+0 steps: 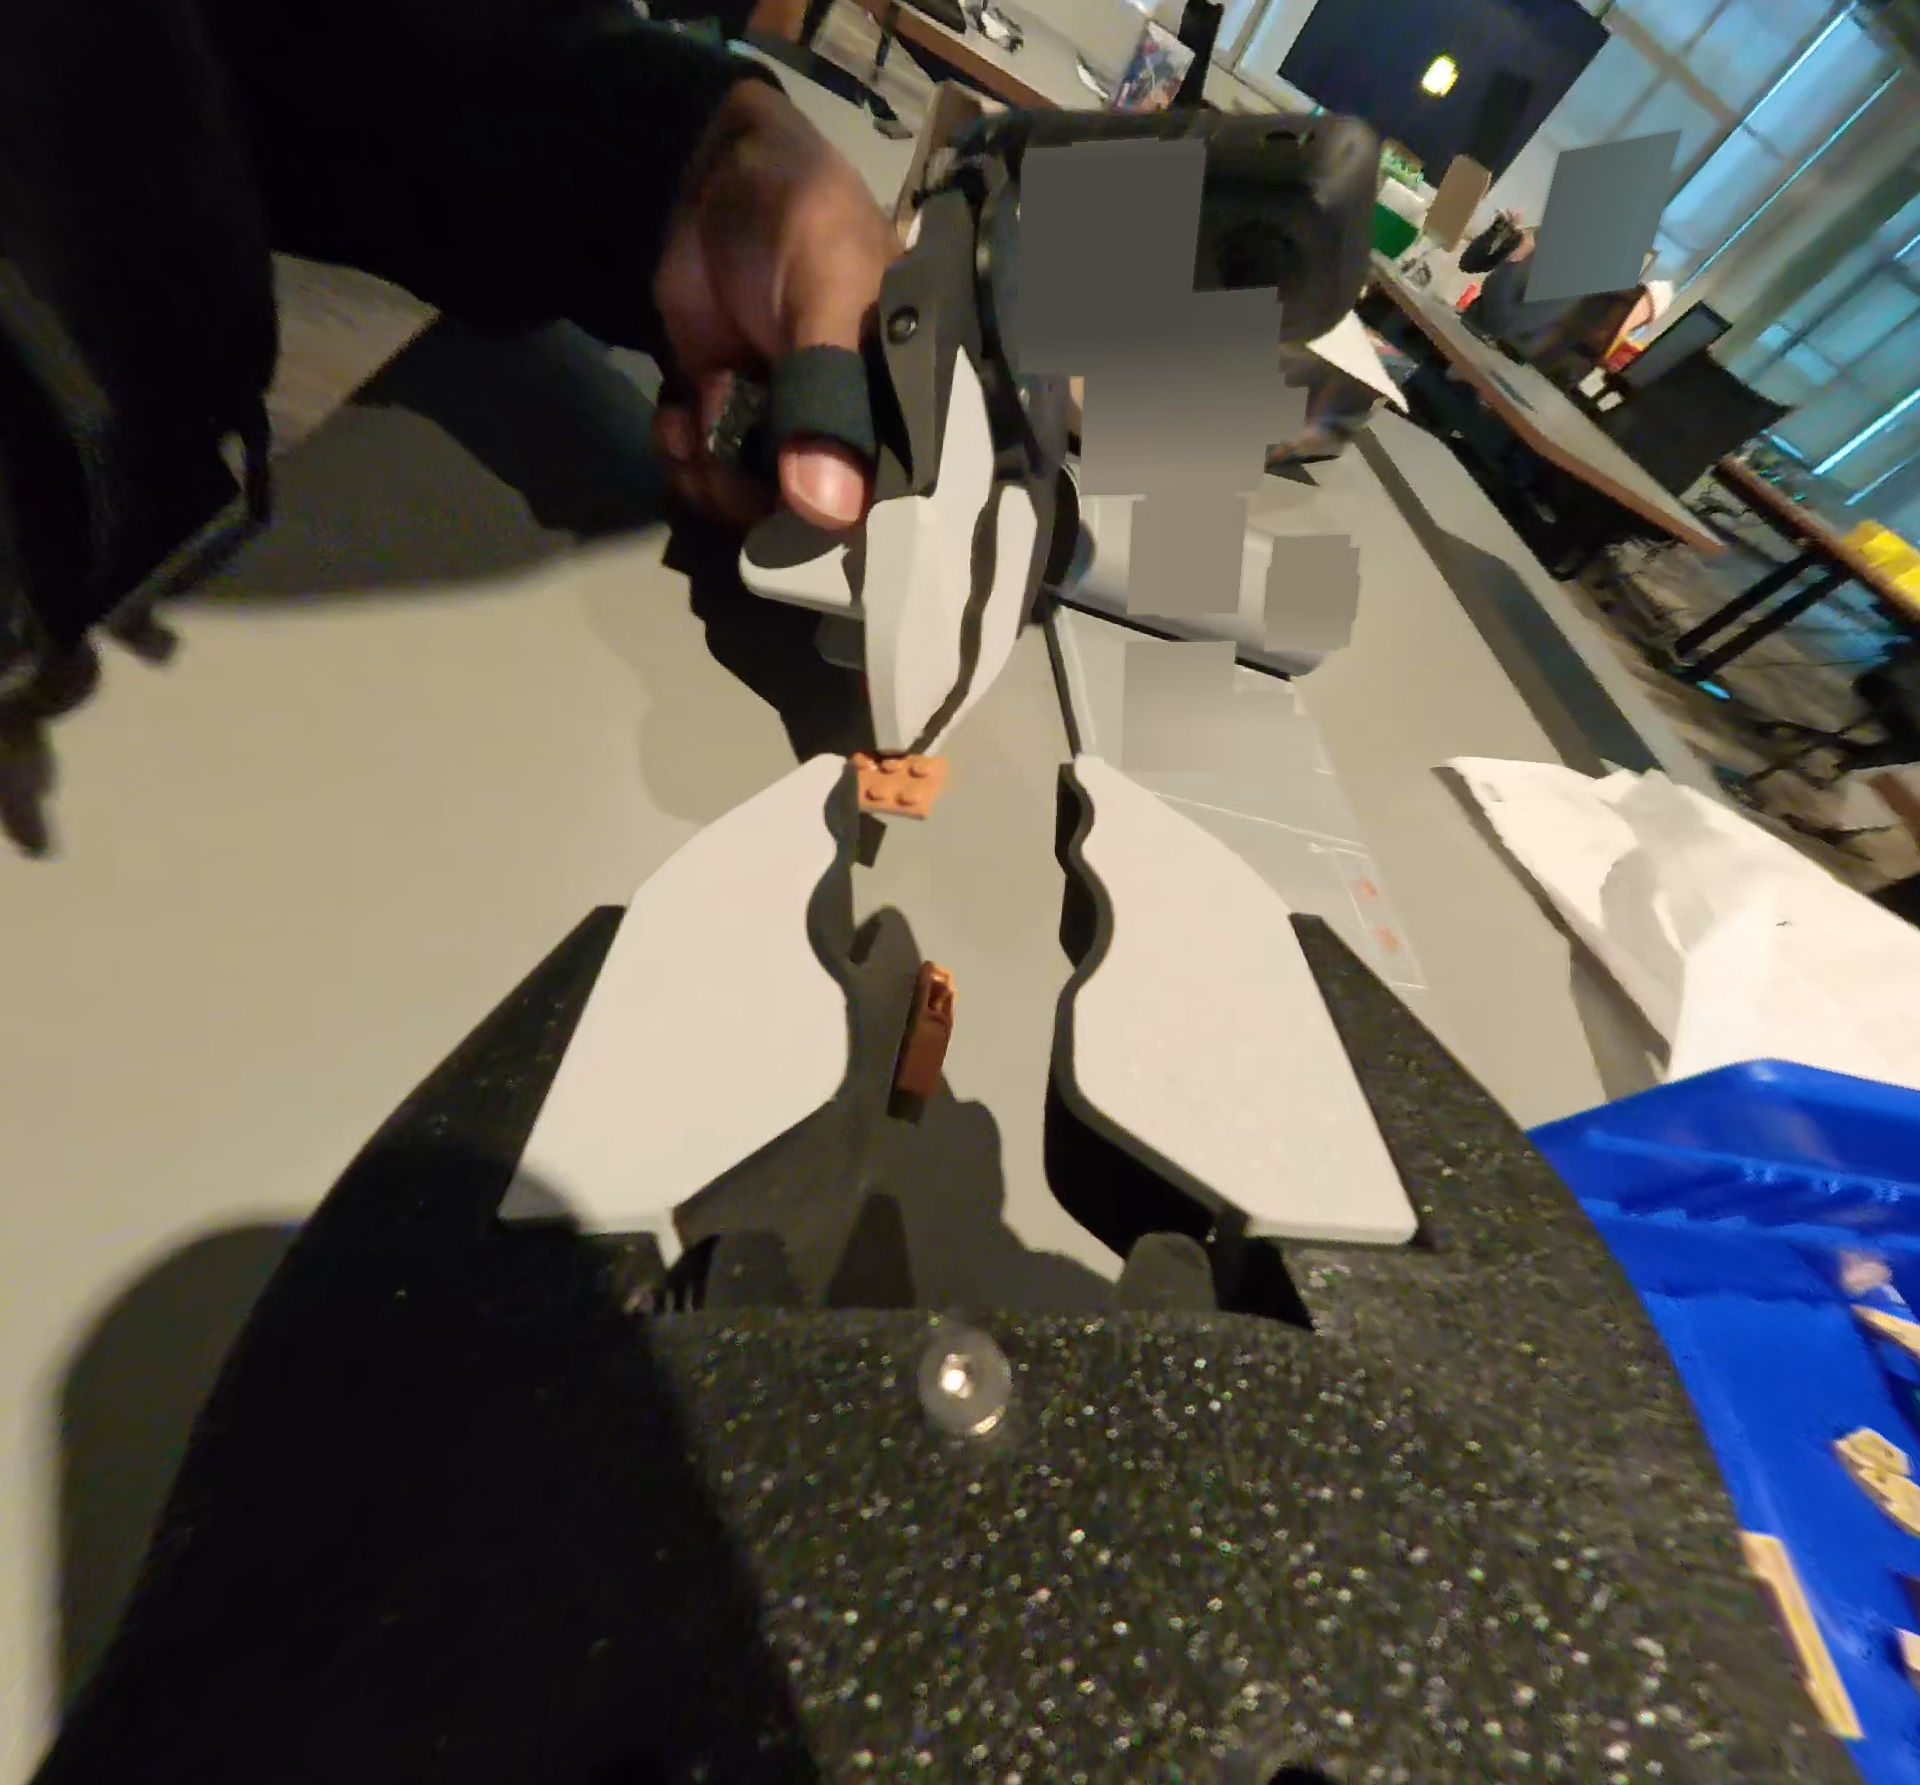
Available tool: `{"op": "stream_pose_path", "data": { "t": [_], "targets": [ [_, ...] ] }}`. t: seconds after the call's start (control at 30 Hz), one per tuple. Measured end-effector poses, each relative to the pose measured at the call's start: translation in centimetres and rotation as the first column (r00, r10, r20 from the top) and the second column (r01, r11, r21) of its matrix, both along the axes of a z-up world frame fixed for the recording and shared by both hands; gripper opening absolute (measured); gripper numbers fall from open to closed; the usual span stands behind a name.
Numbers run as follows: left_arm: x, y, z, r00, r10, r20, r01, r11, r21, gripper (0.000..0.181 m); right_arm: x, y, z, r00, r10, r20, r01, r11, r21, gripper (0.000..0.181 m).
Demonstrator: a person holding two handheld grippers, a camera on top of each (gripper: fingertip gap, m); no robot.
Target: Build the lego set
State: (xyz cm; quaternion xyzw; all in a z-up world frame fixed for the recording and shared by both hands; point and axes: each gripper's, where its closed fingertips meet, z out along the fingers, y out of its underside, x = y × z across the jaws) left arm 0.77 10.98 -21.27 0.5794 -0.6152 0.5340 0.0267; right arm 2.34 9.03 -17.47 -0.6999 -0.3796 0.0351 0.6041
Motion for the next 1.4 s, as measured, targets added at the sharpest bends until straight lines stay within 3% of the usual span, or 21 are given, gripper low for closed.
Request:
{"op": "stream_pose_path", "data": {
  "t": [0.2,0.4,0.53,0.97,1.13,1.4],
  "targets": [
    [0.0,-0.1,-0.6,0.996,-0.077,-0.050,0.078,0.997,0.024,0.004,0.3,-0.5,0.4,0.999,0.008,-0.049,-0.009,1.000,-0.015,0.032],
    [0.6,0.2,-1.4,0.990,-0.126,-0.069,0.135,0.977,0.164,0.006,0.4,-1.2,-0.4,1.000,-0.005,0.023,0.006,0.999,-0.047,0.036],
    [0.8,0.0,-1.5,0.981,-0.178,-0.071,0.189,0.961,0.202,0.016,1.3,-1.4,-0.7,0.998,-0.034,0.060,0.038,0.997,-0.068,0.036],
    [1.7,0.6,-1.2,0.980,-0.200,0.021,0.185,0.938,0.292,0.026,1.9,-1.1,-0.7,0.999,-0.036,0.027,0.037,0.998,-0.046,0.034],
    [2.7,1.4,0.3,0.955,-0.240,0.174,0.158,0.910,0.383,0.027,2.1,-0.8,-0.6,0.997,-0.056,0.046,0.056,0.998,-0.014,0.034],
    [3.4,2.8,4.0,0.860,-0.114,0.497,-0.105,0.914,0.392,0.025,3.3,0.2,-0.6,0.990,-0.133,0.038,0.134,0.991,-0.011,0.035]
  ]
}}
